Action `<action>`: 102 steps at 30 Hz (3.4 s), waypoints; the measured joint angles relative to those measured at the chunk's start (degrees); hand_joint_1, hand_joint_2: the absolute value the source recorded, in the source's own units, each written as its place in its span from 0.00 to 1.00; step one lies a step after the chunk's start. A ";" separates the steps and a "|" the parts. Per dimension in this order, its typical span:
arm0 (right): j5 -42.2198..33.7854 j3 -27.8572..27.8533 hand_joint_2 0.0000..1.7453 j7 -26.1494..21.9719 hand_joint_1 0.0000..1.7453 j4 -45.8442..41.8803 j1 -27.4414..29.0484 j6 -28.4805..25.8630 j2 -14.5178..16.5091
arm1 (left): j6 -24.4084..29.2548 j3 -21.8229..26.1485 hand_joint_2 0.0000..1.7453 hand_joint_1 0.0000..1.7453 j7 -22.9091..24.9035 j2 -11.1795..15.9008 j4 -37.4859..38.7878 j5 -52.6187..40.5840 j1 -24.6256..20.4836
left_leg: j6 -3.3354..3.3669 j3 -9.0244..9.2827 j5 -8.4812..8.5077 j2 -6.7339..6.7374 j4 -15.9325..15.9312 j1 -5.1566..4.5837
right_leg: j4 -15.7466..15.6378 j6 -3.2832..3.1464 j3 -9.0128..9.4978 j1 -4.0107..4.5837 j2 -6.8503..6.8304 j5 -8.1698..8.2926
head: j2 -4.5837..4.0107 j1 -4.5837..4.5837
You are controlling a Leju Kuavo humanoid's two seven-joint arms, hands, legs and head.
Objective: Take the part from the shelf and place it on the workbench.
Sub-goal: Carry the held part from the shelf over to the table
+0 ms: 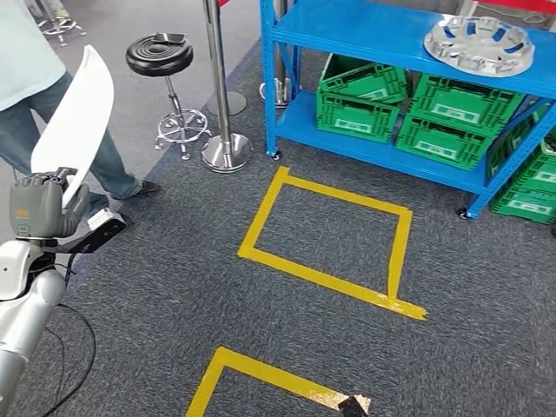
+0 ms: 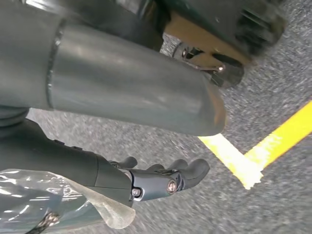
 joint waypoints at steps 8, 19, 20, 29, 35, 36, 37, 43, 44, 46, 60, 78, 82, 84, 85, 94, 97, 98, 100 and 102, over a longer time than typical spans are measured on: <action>-0.16 0.00 0.00 -0.02 0.00 0.00 0.12 0.00 -0.05 | 0.87 0.90 1.00 1.00 -0.72 1.53 -0.02 1.33 1.01 | -2.58 -5.08 -4.43 4.01 8.92 0.50 | -3.61 -1.98 2.09 0.04 -3.46 0.74 | -0.01 -0.53; -3.12 -0.52 0.00 0.69 0.00 0.07 0.63 -3.32 -0.85 | 1.20 1.45 1.00 1.00 -0.55 2.06 -0.47 1.35 2.57 | -1.14 0.30 -0.78 8.03 0.11 0.20 | -3.34 -0.01 2.94 0.55 -11.13 -0.95 | -0.01 -0.58; -4.51 -0.99 0.00 0.89 0.00 0.11 1.11 -4.69 -1.30 | 1.38 1.80 1.00 1.00 -0.38 2.37 -0.99 1.30 3.26 | -0.74 0.38 -0.75 7.38 0.00 0.23 | -2.85 0.33 2.81 0.35 -10.15 -1.51 | -0.01 -0.57; -10.68 -5.74 0.00 0.90 0.00 1.53 5.13 -7.79 -6.79 | 1.96 5.75 1.00 1.00 0.90 1.99 -9.69 0.68 14.74 | 0.50 0.61 -0.77 1.02 -0.16 -0.17 | 5.19 -0.89 -2.90 0.71 -1.93 -2.24 | -0.01 -0.45; -12.74 -7.86 0.00 0.48 0.00 2.25 5.21 -8.46 -8.49 | 1.09 6.98 1.00 1.00 1.79 0.80 -14.09 -0.37 18.88 | -0.75 0.14 -0.33 -2.53 -0.25 0.08 | -4.11 -1.67 2.30 0.82 -1.16 0.84 | -0.01 -0.51; -13.19 -8.22 0.00 0.29 0.00 2.34 5.24 -8.62 -8.63 | 0.75 7.07 1.00 1.00 2.05 0.64 -14.83 -0.75 19.36 | -0.97 -0.23 -0.98 -1.53 0.55 -0.06 | -4.67 -1.82 2.59 0.69 -1.94 1.13 | -0.01 -0.61; -13.61 -8.57 0.00 0.11 0.00 2.45 5.33 -8.74 -8.74 | 0.38 7.13 1.00 1.00 2.34 0.43 -15.56 -1.22 19.67 | -1.19 -1.06 -2.31 0.07 2.49 -0.16 | -5.19 -1.94 2.84 0.55 -2.82 1.39 | -0.01 -0.74; -15.04 -10.03 0.00 -0.14 0.00 2.92 5.90 -8.70 -9.16 | -0.76 7.05 1.00 1.00 3.45 -1.08 -18.05 -2.53 20.88 | -3.02 -4.51 -6.19 5.49 12.26 1.32 | -5.34 -1.68 3.06 0.20 -7.92 1.07 | -0.01 -0.89; -15.06 -10.20 0.00 0.02 0.00 2.94 5.87 -8.45 -9.17 | -0.89 7.05 1.00 1.00 3.52 -1.19 -18.35 -2.52 20.83 | -3.41 -2.29 -4.39 6.48 8.28 1.60 | -5.08 -1.34 3.08 0.08 -8.67 0.87 | -0.01 -0.90; -15.05 -10.36 0.00 0.41 0.00 3.02 5.77 -7.65 -9.32 | -1.27 7.04 1.00 1.00 3.60 -1.40 -18.90 -2.43 20.45 | -3.41 1.18 -2.49 8.46 1.92 1.61 | -4.37 -0.44 2.92 0.10 -9.90 0.27 | -0.01 -0.93; -12.98 -9.99 0.00 1.22 0.00 2.26 5.11 -4.60 -6.83 | -2.67 7.14 1.00 1.00 3.95 -1.09 -20.89 -1.25 18.56 | 0.36 1.45 -2.09 -0.01 0.42 0.34 | 4.22 -0.70 -2.48 0.60 -1.38 -1.33 | -0.01 -0.38; -9.38 -5.58 0.00 6.46 0.00 1.60 5.01 -3.69 -3.42 | -3.97 6.94 1.00 1.00 3.34 0.40 -20.97 0.45 14.66 | -1.66 1.23 -2.43 9.32 0.61 0.19 | -3.85 -0.59 3.07 0.90 -10.22 -0.60 | -0.01 -0.93; -9.37 -5.19 0.00 6.49 0.00 1.57 4.76 -3.74 -3.42 | -4.01 6.90 1.00 1.00 3.34 0.50 -20.93 0.56 14.36 | -0.12 1.06 -2.33 6.88 0.44 0.34 | -2.28 0.44 2.73 0.78 -9.42 -2.27 | -0.01 -0.76; -9.38 -5.10 0.00 6.51 0.00 1.57 4.82 -3.79 -3.42 | -4.06 6.77 1.00 1.00 3.34 0.43 -20.91 0.67 13.92 | 0.40 1.04 -2.21 5.65 0.37 0.57 | 3.73 0.89 -0.28 0.45 -5.76 -5.40 | -0.01 -0.63; -9.39 -5.05 0.00 6.51 0.00 1.57 4.91 -3.81 -3.42 | -4.12 6.68 1.00 1.00 3.34 0.36 -20.87 0.70 13.73 | 0.53 1.00 -2.19 4.97 0.38 0.58 | 7.89 0.95 -2.41 0.36 -4.74 -7.09 | -0.01 -0.59; -9.82 -4.70 0.00 6.04 0.00 1.58 5.00 -3.96 -3.50 | -4.51 5.88 1.00 1.00 3.25 -0.04 -20.11 0.75 12.24 | -0.58 0.43 -1.69 -2.02 0.46 0.92 | -2.86 -0.05 0.92 -0.13 1.20 0.44 | -0.01 -0.61; -9.82 -4.64 0.00 5.62 0.00 1.54 4.83 -3.99 -3.42 | -4.65 5.41 1.00 1.00 3.04 -0.10 -19.47 0.74 11.22 | -1.65 -0.22 -1.88 -1.58 0.87 0.96 | -3.68 -0.63 1.50 -0.19 -1.07 0.83 | -0.01 -0.80; -9.80 -4.63 0.00 5.36 0.00 1.53 4.82 -4.10 -3.40 | -4.69 5.19 1.00 1.00 2.96 -0.18 -19.14 0.74 10.53 | -1.87 -0.96 -2.94 0.19 2.45 0.81 | -4.00 -0.93 1.67 -0.26 -1.97 0.96 | -0.01 -0.96; -9.80 -4.60 0.00 4.71 0.00 1.52 4.86 -4.54 -3.51 | -4.74 4.57 1.00 1.00 2.78 -0.44 -18.37 0.73 8.99 | -2.20 -3.80 -6.38 3.92 8.82 0.75 | -4.20 -1.34 1.80 -0.12 -3.79 0.95 | -0.01 -1.25; -9.97 -4.59 0.00 3.54 0.00 1.53 4.89 -5.62 -3.72 | -4.71 3.91 1.00 1.00 2.68 -0.79 -17.61 0.73 8.21 | -2.43 -6.31 -8.52 4.86 14.83 0.89 | -4.17 -1.48 1.81 0.04 -5.55 0.83 | -0.01 -1.26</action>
